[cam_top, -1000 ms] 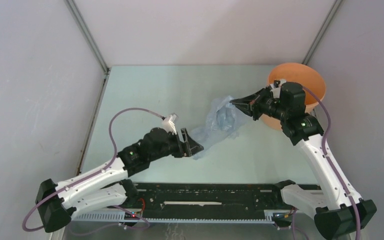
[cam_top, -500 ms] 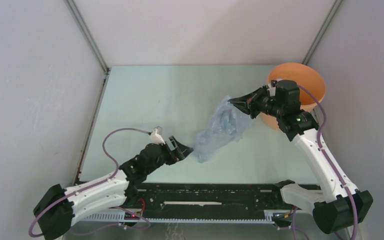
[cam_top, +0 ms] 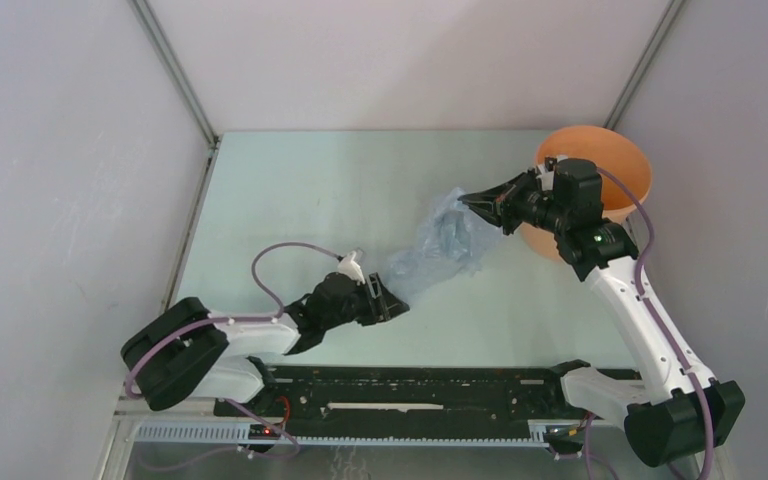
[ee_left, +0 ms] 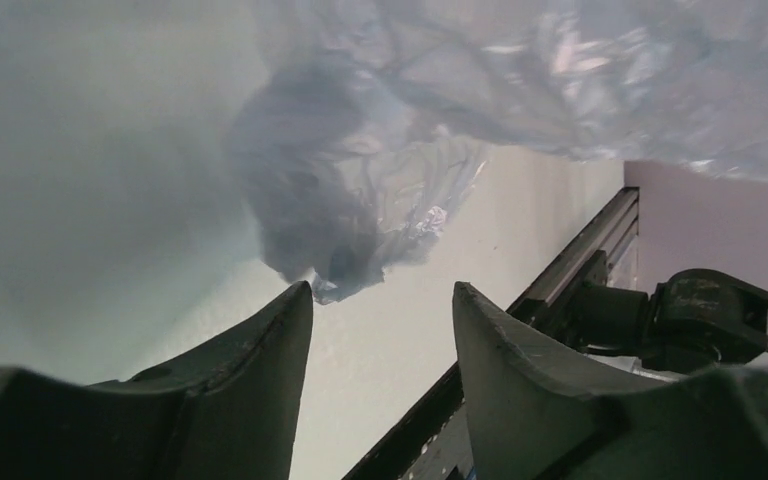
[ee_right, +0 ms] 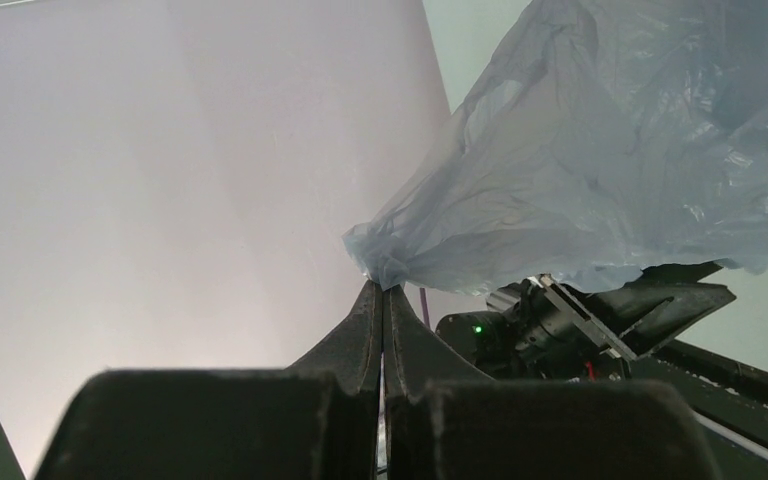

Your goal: Put the trash bags into the trash bin

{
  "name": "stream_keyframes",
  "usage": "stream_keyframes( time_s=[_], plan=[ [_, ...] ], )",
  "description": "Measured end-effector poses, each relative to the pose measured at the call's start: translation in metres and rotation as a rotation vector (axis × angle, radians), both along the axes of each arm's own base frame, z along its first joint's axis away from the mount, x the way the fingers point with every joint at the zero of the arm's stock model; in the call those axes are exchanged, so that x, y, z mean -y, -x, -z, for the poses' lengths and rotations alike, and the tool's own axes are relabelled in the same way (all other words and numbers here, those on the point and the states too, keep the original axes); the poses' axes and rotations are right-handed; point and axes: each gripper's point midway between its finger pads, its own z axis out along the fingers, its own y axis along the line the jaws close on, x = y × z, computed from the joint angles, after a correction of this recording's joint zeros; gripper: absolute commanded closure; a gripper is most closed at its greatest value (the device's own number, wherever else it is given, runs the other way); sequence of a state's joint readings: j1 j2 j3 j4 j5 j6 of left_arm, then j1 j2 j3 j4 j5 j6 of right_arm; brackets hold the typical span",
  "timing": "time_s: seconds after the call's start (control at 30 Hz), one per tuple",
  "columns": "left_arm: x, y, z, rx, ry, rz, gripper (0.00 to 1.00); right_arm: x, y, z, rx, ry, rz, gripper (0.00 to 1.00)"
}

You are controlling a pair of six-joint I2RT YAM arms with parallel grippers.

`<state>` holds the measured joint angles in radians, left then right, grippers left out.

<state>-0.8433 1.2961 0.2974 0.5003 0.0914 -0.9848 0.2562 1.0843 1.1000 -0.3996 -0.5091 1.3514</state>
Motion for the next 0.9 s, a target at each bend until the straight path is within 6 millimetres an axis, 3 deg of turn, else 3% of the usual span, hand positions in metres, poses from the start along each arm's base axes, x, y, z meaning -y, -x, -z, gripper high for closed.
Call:
stream_keyframes(
  time_s=[0.2,0.33,0.53,0.77,0.9],
  plan=[
    [0.004,-0.017,-0.013,0.025,0.054,-0.040,0.46,0.000,0.002,0.007,-0.004,0.014,-0.011,1.00],
    [-0.004,-0.030,-0.016,0.028,0.062,-0.088,0.36,-0.001,0.003,0.014,-0.015,0.020,-0.018,1.00],
    [-0.010,-0.038,-0.015,0.021,0.064,-0.121,0.35,-0.002,0.005,0.013,-0.013,0.014,-0.031,1.00],
    [-0.017,-0.040,0.006,-0.034,0.018,-0.149,0.14,-0.002,0.005,0.012,-0.010,0.014,-0.034,1.00],
    [-0.022,-0.044,0.004,-0.032,0.027,-0.169,0.22,-0.002,0.007,0.011,-0.005,0.012,-0.040,1.00]
  ],
)
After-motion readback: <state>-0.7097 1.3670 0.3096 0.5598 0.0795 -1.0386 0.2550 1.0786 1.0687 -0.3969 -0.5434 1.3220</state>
